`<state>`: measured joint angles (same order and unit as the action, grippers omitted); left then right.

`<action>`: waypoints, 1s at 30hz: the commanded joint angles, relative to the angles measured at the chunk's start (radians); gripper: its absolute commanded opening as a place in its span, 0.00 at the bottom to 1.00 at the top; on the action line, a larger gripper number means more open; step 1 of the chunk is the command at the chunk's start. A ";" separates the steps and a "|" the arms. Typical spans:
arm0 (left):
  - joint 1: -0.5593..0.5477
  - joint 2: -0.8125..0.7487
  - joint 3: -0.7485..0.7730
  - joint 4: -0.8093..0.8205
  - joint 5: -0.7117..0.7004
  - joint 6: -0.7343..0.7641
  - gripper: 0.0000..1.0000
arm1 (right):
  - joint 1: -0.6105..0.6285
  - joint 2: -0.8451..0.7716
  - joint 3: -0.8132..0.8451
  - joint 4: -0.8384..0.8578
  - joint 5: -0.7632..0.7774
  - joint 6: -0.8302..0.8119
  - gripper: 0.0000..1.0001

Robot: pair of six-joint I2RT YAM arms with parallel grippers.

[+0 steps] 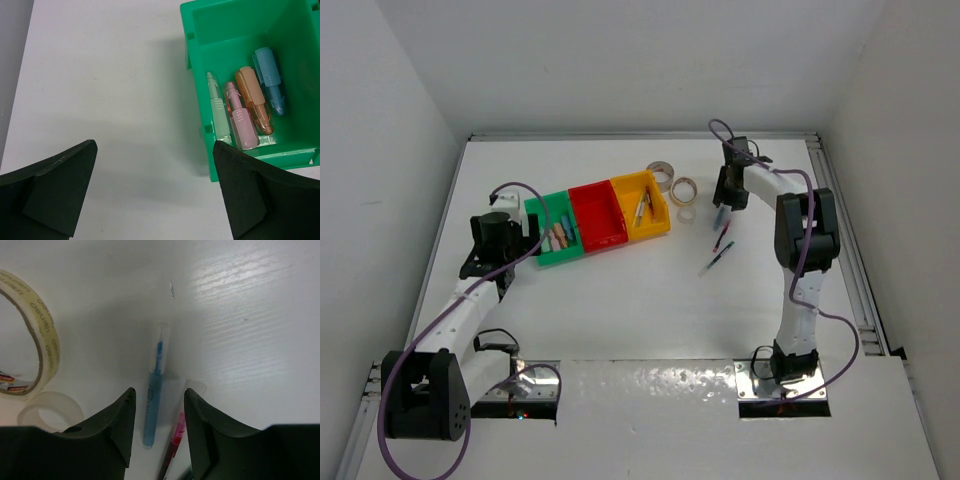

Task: Sort the stationery into containers
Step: Pick up the pen from the center of the board.

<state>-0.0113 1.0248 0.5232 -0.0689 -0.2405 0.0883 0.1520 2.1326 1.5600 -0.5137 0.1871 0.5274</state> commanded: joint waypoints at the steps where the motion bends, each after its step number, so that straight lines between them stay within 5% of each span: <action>1: 0.011 -0.023 0.001 0.037 0.006 -0.015 1.00 | 0.004 0.004 0.042 0.004 -0.012 0.002 0.42; 9: 0.011 -0.022 0.000 0.047 0.006 -0.015 1.00 | 0.004 0.059 0.015 0.018 -0.012 0.006 0.26; 13: 0.011 -0.022 0.000 0.049 0.004 -0.016 1.00 | 0.003 0.073 0.015 0.021 0.017 0.002 0.00; 20: 0.011 -0.023 -0.003 0.044 0.001 -0.016 1.00 | 0.027 -0.095 -0.002 0.084 0.044 -0.029 0.00; 26: 0.010 -0.023 -0.022 0.052 0.020 -0.033 1.00 | 0.237 -0.321 -0.136 0.370 0.106 -0.145 0.00; 30: 0.011 -0.026 -0.022 0.050 0.032 -0.038 1.00 | 0.328 -0.227 -0.022 0.357 0.009 -0.132 0.00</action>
<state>-0.0113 1.0245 0.5060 -0.0608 -0.2264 0.0692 0.4236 1.8378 1.4612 -0.2462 0.2535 0.4202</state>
